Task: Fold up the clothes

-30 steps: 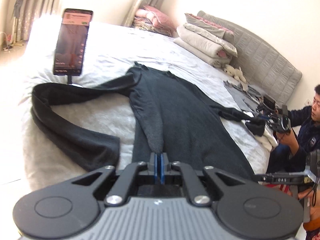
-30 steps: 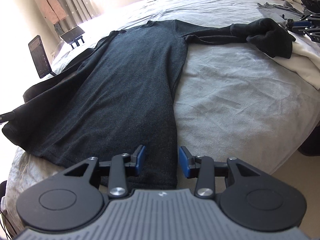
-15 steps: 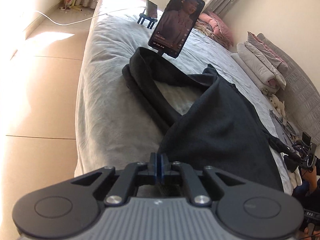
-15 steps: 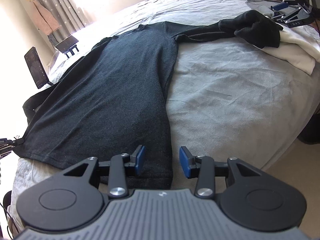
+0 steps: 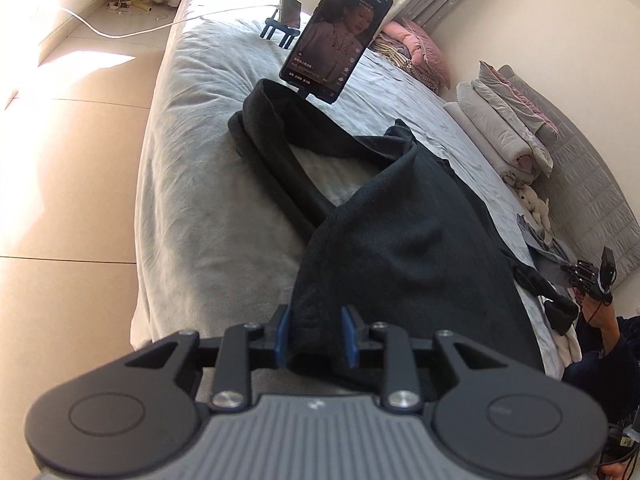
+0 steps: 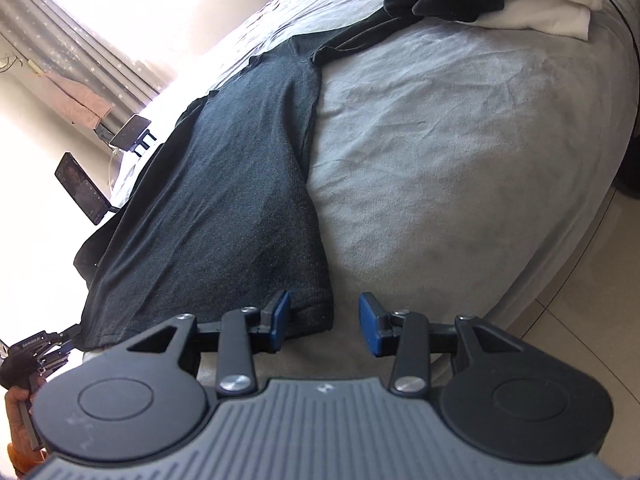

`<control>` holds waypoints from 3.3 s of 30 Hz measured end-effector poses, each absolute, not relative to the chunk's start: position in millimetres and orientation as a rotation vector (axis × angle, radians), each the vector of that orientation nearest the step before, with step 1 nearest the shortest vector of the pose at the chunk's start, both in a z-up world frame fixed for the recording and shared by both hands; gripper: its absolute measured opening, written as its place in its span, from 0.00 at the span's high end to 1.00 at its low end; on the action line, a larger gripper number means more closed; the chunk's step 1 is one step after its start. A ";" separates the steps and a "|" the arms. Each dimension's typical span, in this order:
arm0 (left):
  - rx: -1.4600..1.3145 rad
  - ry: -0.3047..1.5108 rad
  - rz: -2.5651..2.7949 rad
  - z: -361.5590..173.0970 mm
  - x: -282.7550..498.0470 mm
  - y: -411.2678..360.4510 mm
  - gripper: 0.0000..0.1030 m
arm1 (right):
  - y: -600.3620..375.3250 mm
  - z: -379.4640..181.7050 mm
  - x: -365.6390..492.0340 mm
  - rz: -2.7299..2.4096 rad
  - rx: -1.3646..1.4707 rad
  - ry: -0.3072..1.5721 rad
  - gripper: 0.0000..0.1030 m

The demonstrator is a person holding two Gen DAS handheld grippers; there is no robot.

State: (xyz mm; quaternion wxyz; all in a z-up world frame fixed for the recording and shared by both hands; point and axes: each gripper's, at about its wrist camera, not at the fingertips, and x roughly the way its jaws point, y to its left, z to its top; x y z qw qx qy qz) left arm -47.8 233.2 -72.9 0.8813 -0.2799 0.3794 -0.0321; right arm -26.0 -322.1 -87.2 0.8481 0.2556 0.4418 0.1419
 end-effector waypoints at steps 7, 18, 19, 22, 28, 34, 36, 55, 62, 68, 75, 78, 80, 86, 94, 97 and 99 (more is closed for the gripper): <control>-0.532 0.724 -0.034 -54.5 -58.9 221.1 0.93 | -304.1 -65.7 -32.7 0.265 0.400 0.845 0.93; -0.480 0.645 -0.127 0.2 -98.2 210.5 0.93 | -312.4 16.9 -64.7 0.195 0.107 0.687 0.93; -0.478 0.673 -0.116 -6.8 -96.7 211.9 0.93 | -311.6 12.4 -63.1 0.202 0.100 0.709 0.93; -0.491 0.782 -0.067 -38.2 -89.4 218.5 0.93 | -307.0 -9.6 -56.5 0.240 0.106 0.798 0.93; -0.528 0.888 -0.071 -73.4 -80.5 227.9 0.89 | -294.6 -53.5 -50.2 0.295 0.142 0.962 0.85; -0.393 0.804 -0.106 -41.4 -73.2 219.8 0.64 | -298.8 -37.6 -48.7 0.298 0.137 0.879 0.59; -0.392 0.794 -0.119 -36.1 -63.2 216.7 0.64 | -299.4 -35.6 -42.0 0.295 0.138 0.863 0.59; -0.316 0.805 -0.115 -49.7 73.5 185.8 0.64 | -330.6 -74.7 71.1 0.266 0.400 0.844 0.59; -0.314 0.840 -0.127 -70.9 82.3 177.5 0.85 | -324.9 -88.9 94.8 0.277 0.424 0.856 0.96; -0.284 0.792 -0.083 -73.8 72.2 173.5 0.94 | -326.1 -64.7 77.6 0.173 0.320 0.741 0.97; -0.236 0.804 -0.084 -68.8 68.7 166.8 0.89 | -329.0 -70.1 82.1 0.193 0.336 0.819 0.86; -0.199 0.816 -0.097 -62.5 60.1 165.6 0.80 | -336.9 -69.8 71.7 0.208 0.392 0.820 0.84; -0.189 0.825 -0.102 -59.5 52.9 166.4 0.79 | -340.5 -70.1 60.5 0.225 0.427 0.833 0.84; -0.263 0.847 -0.115 -57.0 29.6 179.8 0.76 | -338.6 -75.4 26.7 0.245 0.439 0.876 0.84; -0.312 0.874 -0.113 -58.5 -5.6 190.1 0.75 | -319.3 -75.0 0.8 0.274 0.416 0.876 0.84; -0.335 0.875 -0.119 -57.6 -15.4 192.3 0.75 | -321.2 -72.5 -3.9 0.259 0.430 0.865 0.84; -0.347 0.877 -0.123 -57.4 -20.9 193.2 0.75 | -327.0 -69.9 -6.7 0.250 0.466 0.848 0.83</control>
